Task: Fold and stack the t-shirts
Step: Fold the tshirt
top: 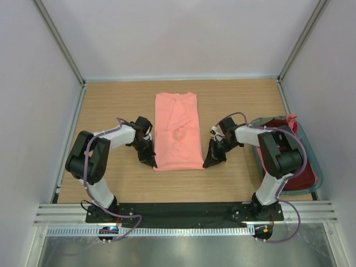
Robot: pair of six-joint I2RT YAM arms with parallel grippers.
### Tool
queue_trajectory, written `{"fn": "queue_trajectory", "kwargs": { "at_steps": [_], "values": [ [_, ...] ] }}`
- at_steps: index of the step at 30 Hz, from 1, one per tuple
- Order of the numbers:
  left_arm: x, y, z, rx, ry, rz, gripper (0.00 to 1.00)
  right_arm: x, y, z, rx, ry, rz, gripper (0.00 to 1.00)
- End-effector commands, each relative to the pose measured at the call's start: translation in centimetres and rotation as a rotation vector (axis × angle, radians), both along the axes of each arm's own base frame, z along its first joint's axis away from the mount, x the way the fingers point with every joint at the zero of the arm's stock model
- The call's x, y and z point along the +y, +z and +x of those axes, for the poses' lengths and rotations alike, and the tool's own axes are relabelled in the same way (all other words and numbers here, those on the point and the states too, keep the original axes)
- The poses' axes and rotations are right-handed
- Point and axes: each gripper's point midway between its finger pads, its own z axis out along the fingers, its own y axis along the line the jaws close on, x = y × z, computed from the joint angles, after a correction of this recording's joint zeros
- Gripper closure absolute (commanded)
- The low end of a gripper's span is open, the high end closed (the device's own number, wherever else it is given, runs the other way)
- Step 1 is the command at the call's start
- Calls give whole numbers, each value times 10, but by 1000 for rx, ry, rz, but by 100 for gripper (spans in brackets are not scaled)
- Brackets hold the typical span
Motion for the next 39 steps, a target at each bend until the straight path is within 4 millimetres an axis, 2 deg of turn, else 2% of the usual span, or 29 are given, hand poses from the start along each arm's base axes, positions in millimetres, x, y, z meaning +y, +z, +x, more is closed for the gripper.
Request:
{"fn": "queue_trajectory", "kwargs": {
  "at_steps": [1,3,4,5,6,7,8,9,11,12,13,14,15,17,18,20,21,22,23,25,29,35,39],
  "values": [
    [22,-11,-52,112,49,134,100,-15,7,-31,-7,3,-40,99],
    [14,-9,-72,150,46,90,100,-24,9,-52,-8,16,-58,99],
    [13,-7,-81,151,56,75,99,-21,13,-53,-18,7,-29,98],
    [12,-3,-84,136,54,70,92,-16,24,-51,-50,4,-2,95],
    [11,0,-86,117,46,74,76,-19,25,-49,-58,-1,-38,78],
    [13,3,-85,97,51,77,69,-21,29,-44,-73,-6,-62,72],
    [12,14,-78,40,60,69,62,-20,42,-29,-121,-5,-68,69],
    [14,20,-77,28,59,76,51,-21,47,-26,-128,5,-83,66],
    [13,38,-65,-42,47,69,44,-17,64,-3,-194,14,-85,62],
    [10,51,-49,-107,46,65,40,-18,61,3,-195,30,-104,59],
    [9,58,-39,-144,40,69,39,-17,62,10,-201,37,-107,59],
    [11,61,-33,-166,4,85,38,-12,70,25,-238,41,-97,58],
    [7,76,-13,-234,-4,90,38,-11,61,32,-228,58,-114,58],
    [4,81,3,-262,-37,95,39,-6,67,55,-269,64,-114,57],
    [-2,82,16,-280,-74,96,42,-4,58,61,-250,71,-120,57],
    [-4,78,34,-311,-98,117,46,3,60,78,-274,75,-110,58],
    [-4,68,40,-298,-125,134,48,5,58,83,-273,77,-108,58],
    [-6,72,51,-323,-128,136,50,5,47,86,-251,87,-116,58],
    [-6,68,56,-325,-134,143,53,9,50,94,-261,91,-106,58],
    [-7,61,68,-336,-153,160,54,16,47,99,-253,98,-86,57],
    [-5,51,79,-339,-170,169,54,21,45,104,-248,101,-68,57],
    [-2,39,89,-326,-182,176,55,28,43,102,-241,123,-48,56],
    [-5,33,92,-308,-184,152,59,32,37,101,-231,128,-47,57]
  ]
}}
